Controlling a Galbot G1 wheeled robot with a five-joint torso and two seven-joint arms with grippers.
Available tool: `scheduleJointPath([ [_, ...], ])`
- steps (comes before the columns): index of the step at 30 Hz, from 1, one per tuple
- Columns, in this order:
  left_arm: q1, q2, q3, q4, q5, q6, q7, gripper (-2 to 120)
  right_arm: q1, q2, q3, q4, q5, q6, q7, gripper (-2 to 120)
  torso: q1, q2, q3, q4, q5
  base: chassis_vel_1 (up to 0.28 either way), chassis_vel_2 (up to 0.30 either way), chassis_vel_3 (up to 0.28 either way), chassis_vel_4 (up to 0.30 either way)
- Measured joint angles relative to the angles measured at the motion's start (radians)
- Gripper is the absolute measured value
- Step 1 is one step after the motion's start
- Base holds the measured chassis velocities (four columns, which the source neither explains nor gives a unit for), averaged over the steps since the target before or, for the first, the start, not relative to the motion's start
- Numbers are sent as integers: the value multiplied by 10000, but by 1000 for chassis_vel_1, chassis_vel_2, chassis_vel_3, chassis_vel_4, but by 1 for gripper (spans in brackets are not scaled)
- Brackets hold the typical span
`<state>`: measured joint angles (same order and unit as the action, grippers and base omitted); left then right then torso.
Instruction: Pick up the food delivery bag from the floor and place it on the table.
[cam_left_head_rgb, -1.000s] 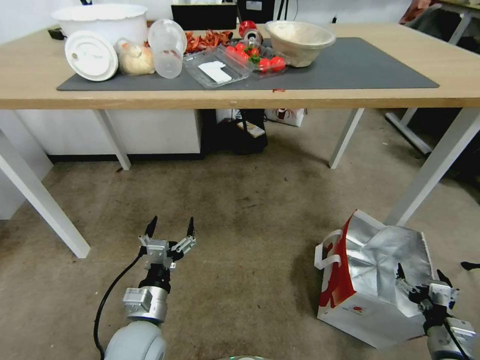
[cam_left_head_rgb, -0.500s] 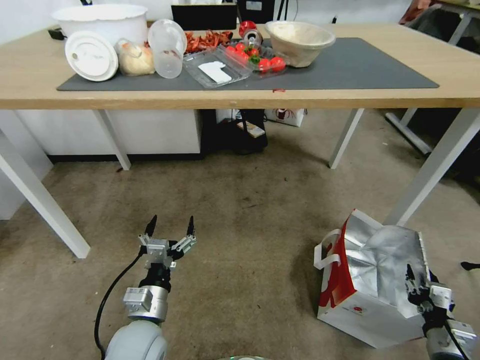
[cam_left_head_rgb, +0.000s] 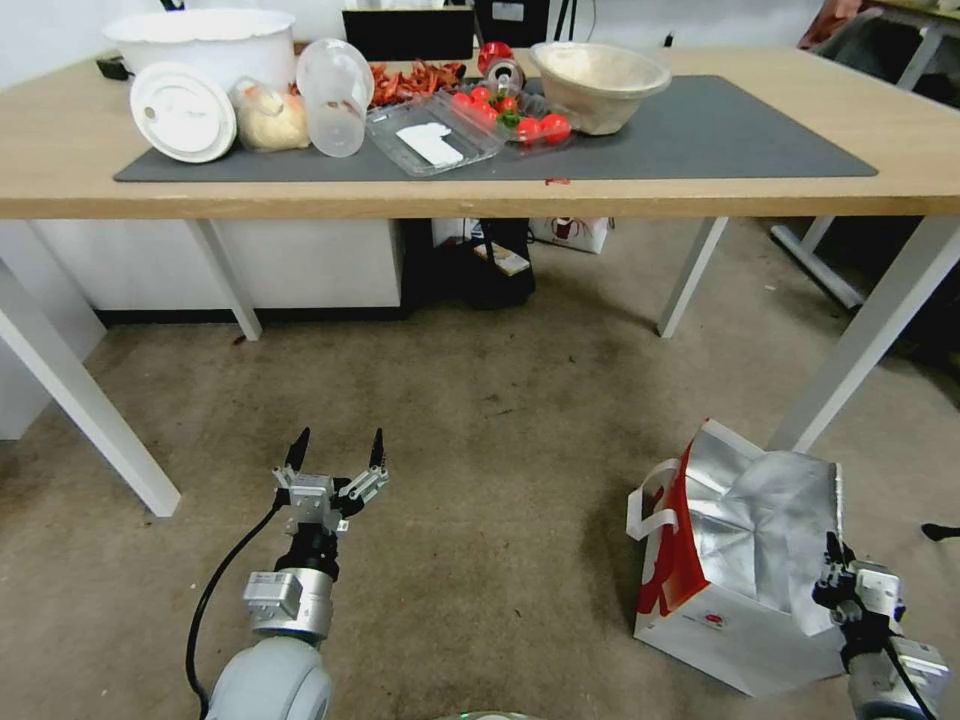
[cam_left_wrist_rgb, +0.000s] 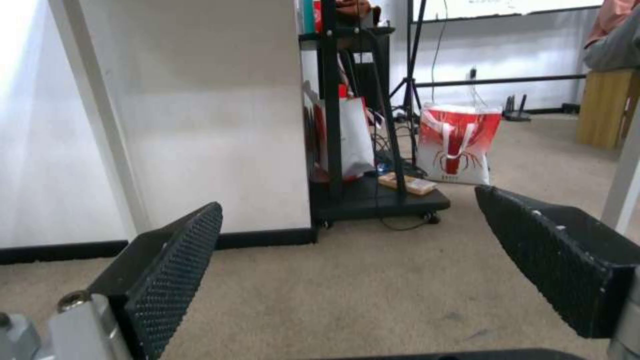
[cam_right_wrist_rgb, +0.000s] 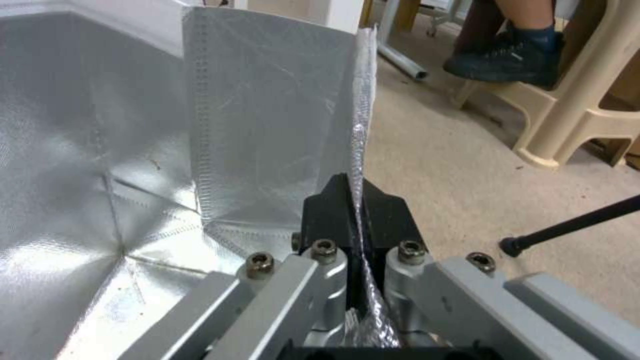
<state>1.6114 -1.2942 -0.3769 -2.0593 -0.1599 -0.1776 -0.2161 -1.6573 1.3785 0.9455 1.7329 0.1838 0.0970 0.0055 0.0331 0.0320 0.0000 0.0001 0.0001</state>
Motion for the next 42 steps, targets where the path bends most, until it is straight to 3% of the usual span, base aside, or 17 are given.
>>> scheduleJointPath([
  [5,-58,49,-19,76,-80,-71,35,96,-83,9,-81,262,29,-1,39,0,0,0,0,0,-1,0,0,0,0],
  [8,-81,82,-59,174,-119,-133,184,99,-330,-43,-324,1004,438,-111,45,0,0,0,0,-3,0,0,0,0,0],
  [11,-58,54,-176,240,113,-88,452,100,-637,-450,-941,2519,1202,-924,126,0,0,1,0,2,-2,0,0,0,0],
  [12,-58,54,-176,240,113,-88,452,100,-637,-450,-941,2519,1202,-924,126,0,0,1,0,2,-2,0,0,0,0],
  [16,9,65,-330,324,454,-178,506,100,-990,-1268,-1383,3593,1626,-1387,141,0,0,1,0,0,-3,0,0,0,0],
  [19,46,121,-482,341,514,-242,563,100,-1278,-2320,-1430,4868,2510,-2138,124,0,0,1,0,0,-1,0,0,0,0],
  [24,52,182,-547,341,516,-357,625,100,-1481,-3265,-1305,5755,3165,-2493,72,0,0,2,0,-2,-2,0,0,0,0],
  [25,128,222,-636,317,517,-412,629,100,-1601,-4150,-1232,6215,3542,-2688,-97,0,0,2,0,-1,-1,0,0,0,0],
  [28,195,228,-883,244,496,-463,620,100,-1562,-5468,-1072,6798,4139,-3013,-462,0,0,2,0,3,-1,0,0,0,0],
  [29,195,228,-883,244,496,-463,620,100,-1562,-5468,-1072,6798,4139,-3013,-462,0,0,2,0,3,-1,0,0,0,0],
  [32,208,239,-1010,116,307,-399,596,100,-1448,-6491,-890,7209,4733,-3124,-1065,0,0,2,0,1,0,0,0,0,0],
  [36,202,327,-1043,47,89,-257,564,100,-1312,-7212,-560,7369,5420,-3104,-2076,0,0,1,0,0,-2,0,0,0,0],
  [42,216,395,-1086,-79,-45,-114,559,100,-1210,-7658,-54,7237,5711,-2901,-3152,0,1,2,1,0,0,0,0,0,0],
])
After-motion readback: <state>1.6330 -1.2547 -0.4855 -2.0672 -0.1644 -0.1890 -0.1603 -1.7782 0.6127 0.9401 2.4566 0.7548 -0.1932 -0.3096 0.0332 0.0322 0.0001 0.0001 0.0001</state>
